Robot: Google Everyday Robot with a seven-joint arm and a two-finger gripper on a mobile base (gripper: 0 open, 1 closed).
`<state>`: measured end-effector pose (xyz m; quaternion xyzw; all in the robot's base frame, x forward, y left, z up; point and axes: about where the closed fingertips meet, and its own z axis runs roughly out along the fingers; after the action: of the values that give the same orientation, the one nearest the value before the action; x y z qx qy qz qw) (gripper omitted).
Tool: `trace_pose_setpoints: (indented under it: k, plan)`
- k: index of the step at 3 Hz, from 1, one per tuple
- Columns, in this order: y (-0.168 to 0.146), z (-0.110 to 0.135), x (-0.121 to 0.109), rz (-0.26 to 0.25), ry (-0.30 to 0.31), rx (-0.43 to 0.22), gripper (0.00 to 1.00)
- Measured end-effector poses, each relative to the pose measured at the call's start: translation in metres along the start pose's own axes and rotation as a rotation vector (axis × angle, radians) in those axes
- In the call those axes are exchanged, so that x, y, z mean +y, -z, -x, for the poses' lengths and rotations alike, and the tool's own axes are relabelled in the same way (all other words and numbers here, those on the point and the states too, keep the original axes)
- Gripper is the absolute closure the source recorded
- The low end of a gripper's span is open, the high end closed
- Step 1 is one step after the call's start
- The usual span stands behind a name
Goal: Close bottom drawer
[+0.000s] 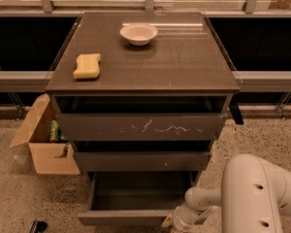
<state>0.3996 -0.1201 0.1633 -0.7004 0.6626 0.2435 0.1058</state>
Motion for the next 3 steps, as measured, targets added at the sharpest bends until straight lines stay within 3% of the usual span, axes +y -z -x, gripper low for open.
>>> trace_pose_setpoints:
  k: [1, 2, 3]
  plan:
    - [0.000, 0.000, 0.002, 0.000, 0.000, 0.000, 0.00]
    - [0.012, -0.015, -0.035, -0.082, 0.001, 0.006, 0.02]
    - [0.022, -0.025, -0.066, -0.132, 0.009, -0.003, 0.25]
